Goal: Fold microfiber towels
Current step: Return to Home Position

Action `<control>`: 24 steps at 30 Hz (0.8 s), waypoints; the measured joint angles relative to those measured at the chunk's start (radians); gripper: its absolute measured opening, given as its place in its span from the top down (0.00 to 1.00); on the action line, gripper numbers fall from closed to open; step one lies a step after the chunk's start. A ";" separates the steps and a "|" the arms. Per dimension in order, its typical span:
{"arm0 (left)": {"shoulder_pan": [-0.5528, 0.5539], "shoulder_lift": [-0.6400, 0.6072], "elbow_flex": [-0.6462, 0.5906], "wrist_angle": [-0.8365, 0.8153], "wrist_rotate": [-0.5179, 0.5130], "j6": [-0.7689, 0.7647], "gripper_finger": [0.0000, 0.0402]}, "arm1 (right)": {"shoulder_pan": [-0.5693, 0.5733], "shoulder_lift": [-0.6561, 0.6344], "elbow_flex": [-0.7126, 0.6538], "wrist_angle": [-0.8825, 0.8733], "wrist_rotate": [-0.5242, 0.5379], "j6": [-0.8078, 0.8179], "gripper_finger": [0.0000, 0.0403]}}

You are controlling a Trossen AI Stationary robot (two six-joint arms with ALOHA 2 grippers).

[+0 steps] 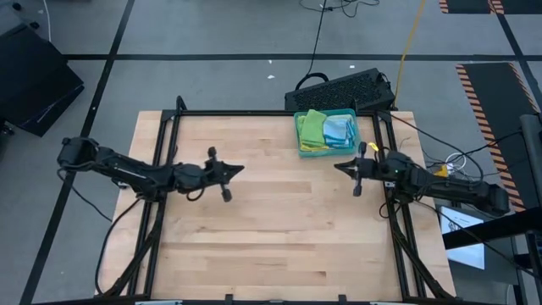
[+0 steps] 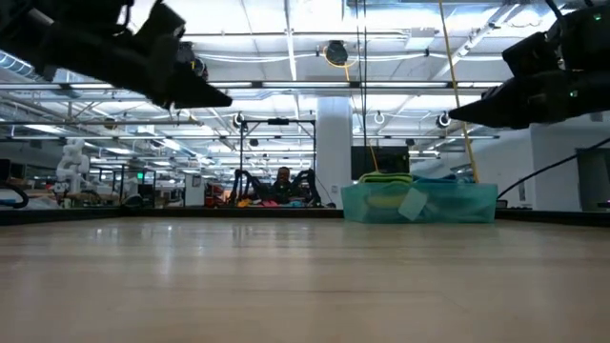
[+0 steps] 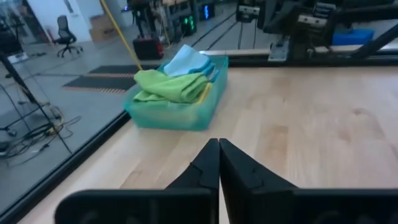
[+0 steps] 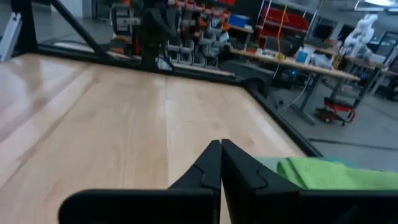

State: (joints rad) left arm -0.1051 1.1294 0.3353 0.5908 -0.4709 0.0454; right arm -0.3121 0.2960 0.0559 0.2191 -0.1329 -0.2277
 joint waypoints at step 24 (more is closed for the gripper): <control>-0.002 -0.098 -0.221 0.302 0.191 0.077 0.99 | 0.036 -0.206 -0.040 -0.046 0.057 -0.022 1.00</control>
State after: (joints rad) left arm -0.1070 1.0317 0.1147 0.8932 -0.2799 0.1228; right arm -0.2764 0.0895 0.0158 0.1732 -0.0760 -0.2499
